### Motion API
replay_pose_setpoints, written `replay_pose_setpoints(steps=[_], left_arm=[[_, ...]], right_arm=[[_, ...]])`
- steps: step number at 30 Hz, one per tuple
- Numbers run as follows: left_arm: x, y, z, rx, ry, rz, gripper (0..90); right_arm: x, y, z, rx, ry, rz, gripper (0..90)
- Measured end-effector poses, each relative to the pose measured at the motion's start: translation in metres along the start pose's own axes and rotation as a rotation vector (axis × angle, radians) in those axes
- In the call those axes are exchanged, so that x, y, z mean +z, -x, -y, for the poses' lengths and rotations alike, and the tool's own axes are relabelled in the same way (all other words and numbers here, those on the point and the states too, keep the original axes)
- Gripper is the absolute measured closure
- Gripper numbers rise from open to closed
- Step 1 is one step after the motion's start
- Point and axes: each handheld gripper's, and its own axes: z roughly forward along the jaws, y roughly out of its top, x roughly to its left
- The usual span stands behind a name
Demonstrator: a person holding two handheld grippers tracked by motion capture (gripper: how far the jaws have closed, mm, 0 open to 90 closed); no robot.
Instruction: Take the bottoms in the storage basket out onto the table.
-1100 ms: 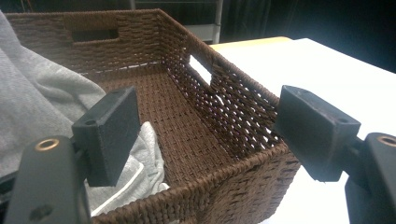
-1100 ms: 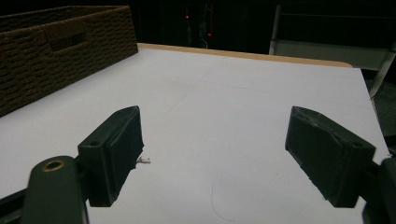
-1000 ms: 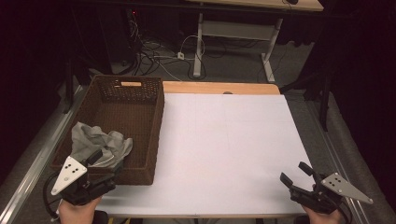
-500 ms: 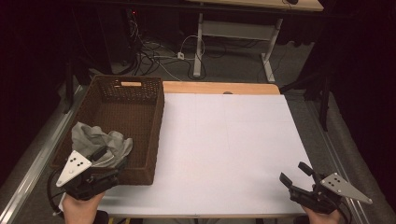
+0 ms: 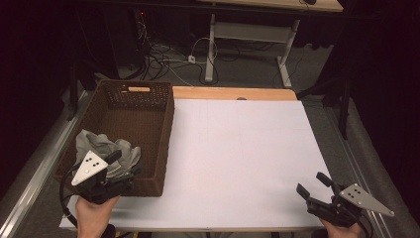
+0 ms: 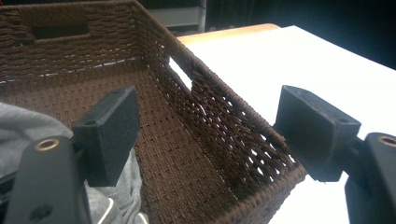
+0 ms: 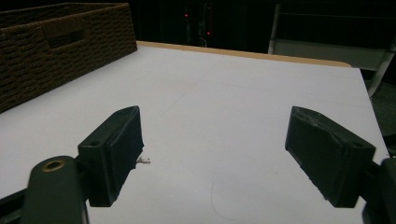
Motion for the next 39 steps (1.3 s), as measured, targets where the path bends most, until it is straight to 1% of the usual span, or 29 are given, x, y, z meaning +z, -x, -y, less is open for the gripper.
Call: replay_pose_setpoints(steps=[3,5,12,17,18,21,24,25,28,31,36,37,39], left_arm=[[0.004,-0.001,-0.004,0.010,-0.008,0.022,21.3],[0.005,-0.001,-0.006,0.013,-0.010,0.026,21.3],[0.004,-0.005,-0.011,0.012,-0.024,0.023,20.9],[0.001,-0.011,-0.011,-0.001,-0.044,0.011,19.9],[0.001,-0.011,-0.011,-0.001,-0.044,0.011,19.9],[-0.002,-0.016,-0.012,-0.019,-0.039,0.003,18.8],[-0.002,-0.017,-0.013,-0.020,-0.038,-0.001,18.0],[-0.002,-0.018,-0.014,-0.023,-0.038,-0.008,17.9],[-0.003,-0.020,-0.014,-0.028,-0.038,-0.008,17.1],[-0.007,-0.024,-0.012,-0.032,-0.053,-0.026,16.9],[-0.014,-0.029,-0.009,-0.042,-0.067,-0.031,15.8],[-0.017,-0.032,-0.009,-0.052,-0.074,-0.038,15.8],[-0.017,-0.032,-0.009,-0.052,-0.081,-0.042,15.9]], right_arm=[[0.000,0.000,0.000,-0.001,-0.002,-0.001,19.8],[0.000,0.000,0.000,0.000,-0.002,-0.002,19.8],[0.000,0.000,0.000,-0.002,-0.002,-0.003,19.8],[0.000,0.000,0.000,-0.003,-0.001,-0.003,19.8],[0.000,0.000,0.000,-0.003,-0.001,-0.003,19.8],[0.000,0.000,0.000,-0.003,-0.002,-0.004,19.8],[0.000,0.000,0.000,-0.002,-0.003,-0.006,19.8],[0.000,0.000,0.000,-0.002,-0.001,-0.005,19.8],[0.000,0.000,0.000,-0.005,0.001,-0.006,19.8],[0.000,0.000,0.000,-0.003,-0.002,-0.007,19.8],[0.000,0.000,0.000,-0.004,-0.002,-0.008,19.8],[0.000,0.000,0.000,-0.005,-0.003,-0.007,19.8],[0.000,0.000,0.000,-0.005,-0.004,-0.006,19.8]])
